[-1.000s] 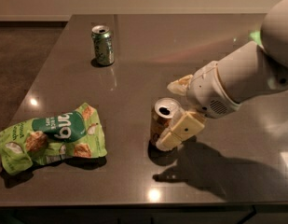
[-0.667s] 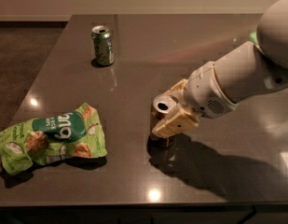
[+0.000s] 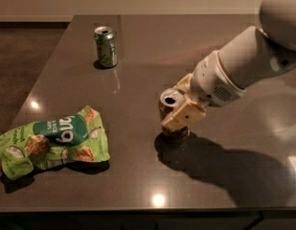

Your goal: Knock orange can over

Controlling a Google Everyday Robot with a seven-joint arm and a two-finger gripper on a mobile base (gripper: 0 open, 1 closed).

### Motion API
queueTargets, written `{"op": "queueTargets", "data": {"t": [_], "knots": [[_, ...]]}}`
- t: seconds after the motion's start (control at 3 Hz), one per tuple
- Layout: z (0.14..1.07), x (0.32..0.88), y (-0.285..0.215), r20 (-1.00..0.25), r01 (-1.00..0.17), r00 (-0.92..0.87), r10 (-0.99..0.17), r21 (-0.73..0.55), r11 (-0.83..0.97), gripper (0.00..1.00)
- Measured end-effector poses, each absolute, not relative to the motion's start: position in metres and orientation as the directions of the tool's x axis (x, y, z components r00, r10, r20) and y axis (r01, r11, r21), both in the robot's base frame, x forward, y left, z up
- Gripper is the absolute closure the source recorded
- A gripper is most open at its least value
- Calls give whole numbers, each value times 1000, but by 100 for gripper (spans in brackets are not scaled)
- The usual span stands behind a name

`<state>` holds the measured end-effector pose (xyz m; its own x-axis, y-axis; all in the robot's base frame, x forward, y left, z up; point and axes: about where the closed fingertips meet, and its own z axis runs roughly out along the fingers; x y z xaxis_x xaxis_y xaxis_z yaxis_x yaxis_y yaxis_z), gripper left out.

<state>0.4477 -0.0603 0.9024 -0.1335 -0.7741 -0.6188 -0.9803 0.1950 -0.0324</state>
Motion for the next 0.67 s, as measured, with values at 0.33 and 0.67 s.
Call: {"op": "queueTargets", "data": {"t": [0.33,0.67], "knots": [[905,474,-78,-506,-977,-177,-844,-15,214,100],[905,495,-93,-350,-977,-189,-917,-23,210,100]]}}
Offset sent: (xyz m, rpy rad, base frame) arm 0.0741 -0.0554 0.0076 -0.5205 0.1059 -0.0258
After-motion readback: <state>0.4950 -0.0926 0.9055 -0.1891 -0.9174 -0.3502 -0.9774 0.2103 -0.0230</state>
